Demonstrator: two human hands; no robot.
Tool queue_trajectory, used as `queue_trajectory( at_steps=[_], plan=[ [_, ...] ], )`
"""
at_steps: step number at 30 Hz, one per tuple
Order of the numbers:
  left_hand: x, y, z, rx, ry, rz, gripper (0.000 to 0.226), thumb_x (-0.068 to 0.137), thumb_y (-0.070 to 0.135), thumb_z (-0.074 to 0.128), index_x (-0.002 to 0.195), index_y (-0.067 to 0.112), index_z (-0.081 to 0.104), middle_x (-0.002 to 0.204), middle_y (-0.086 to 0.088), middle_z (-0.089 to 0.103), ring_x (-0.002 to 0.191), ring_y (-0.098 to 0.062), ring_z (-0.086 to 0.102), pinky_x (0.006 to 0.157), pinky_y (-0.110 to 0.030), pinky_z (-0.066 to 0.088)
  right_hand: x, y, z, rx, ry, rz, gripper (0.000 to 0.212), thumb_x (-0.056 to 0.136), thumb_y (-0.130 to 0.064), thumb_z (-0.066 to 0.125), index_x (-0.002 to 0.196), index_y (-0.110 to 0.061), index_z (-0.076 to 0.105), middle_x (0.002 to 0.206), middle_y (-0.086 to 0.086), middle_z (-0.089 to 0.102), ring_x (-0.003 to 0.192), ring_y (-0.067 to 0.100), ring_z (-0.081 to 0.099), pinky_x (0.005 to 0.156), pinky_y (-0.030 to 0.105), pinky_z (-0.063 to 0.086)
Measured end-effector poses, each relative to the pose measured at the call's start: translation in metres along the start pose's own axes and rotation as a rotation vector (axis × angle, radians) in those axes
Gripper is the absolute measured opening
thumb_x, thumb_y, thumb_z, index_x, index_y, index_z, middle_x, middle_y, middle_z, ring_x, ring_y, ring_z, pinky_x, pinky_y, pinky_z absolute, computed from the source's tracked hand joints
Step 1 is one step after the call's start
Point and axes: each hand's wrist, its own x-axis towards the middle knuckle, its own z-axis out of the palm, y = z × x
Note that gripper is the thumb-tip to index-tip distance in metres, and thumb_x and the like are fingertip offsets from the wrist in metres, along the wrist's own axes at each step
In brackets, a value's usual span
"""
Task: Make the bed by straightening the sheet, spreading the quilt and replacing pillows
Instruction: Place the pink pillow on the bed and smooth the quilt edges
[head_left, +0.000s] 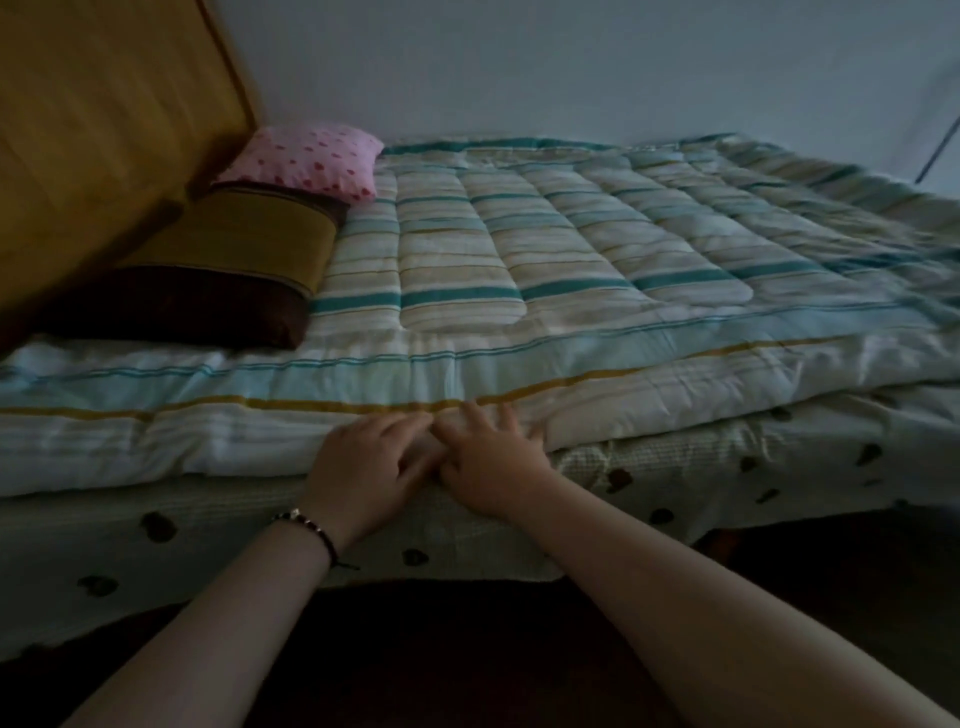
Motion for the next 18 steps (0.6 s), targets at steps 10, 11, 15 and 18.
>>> queue_trajectory(
  at_steps=[10, 11, 15, 18],
  plan=[
    [-0.01, 0.035, 0.007, 0.08, 0.183, 0.176, 0.043, 0.093, 0.057, 0.035, 0.081, 0.022, 0.057, 0.079, 0.001, 0.056, 0.075, -0.026, 0.056, 0.065, -0.038, 0.039, -0.043, 0.032, -0.015, 0.017, 0.086, -0.212, 0.041, 0.098, -0.044, 0.043, 0.138, -0.035, 0.045, 0.14, 0.001, 0.046, 0.126, 0.037, 0.048, 0.09, 0.049, 0.046],
    [-0.005, 0.042, 0.005, 0.055, 0.202, 0.168, 0.036, 0.09, 0.053, 0.04, 0.084, 0.022, 0.057, 0.083, 0.001, 0.056, 0.078, -0.026, 0.056, 0.067, -0.038, 0.04, -0.037, 0.033, -0.022, 0.042, 0.127, -0.205, 0.038, 0.099, -0.043, 0.042, 0.134, -0.032, 0.048, 0.132, 0.003, 0.051, 0.117, 0.035, 0.055, 0.083, 0.045, 0.047],
    [0.025, 0.079, 0.007, 0.0, 0.158, 0.172, 0.056, 0.077, 0.051, 0.048, 0.12, 0.018, 0.059, 0.121, -0.004, 0.059, 0.107, -0.026, 0.057, 0.09, -0.039, 0.039, -0.022, 0.063, -0.034, -0.002, 0.223, -0.148, 0.049, 0.097, -0.047, 0.041, 0.144, -0.032, 0.039, 0.152, 0.003, 0.037, 0.143, 0.031, 0.031, 0.109, 0.056, 0.029],
    [0.037, 0.093, 0.025, 0.065, 0.001, 0.184, 0.083, 0.072, 0.069, 0.045, 0.137, 0.016, 0.05, 0.136, -0.006, 0.056, 0.123, -0.027, 0.055, 0.105, -0.042, 0.031, -0.024, 0.098, -0.026, -0.065, 0.108, -0.093, 0.077, 0.086, -0.072, 0.045, 0.151, -0.047, 0.013, 0.166, -0.001, 0.005, 0.151, 0.036, -0.004, 0.109, 0.074, 0.0]
  ],
)
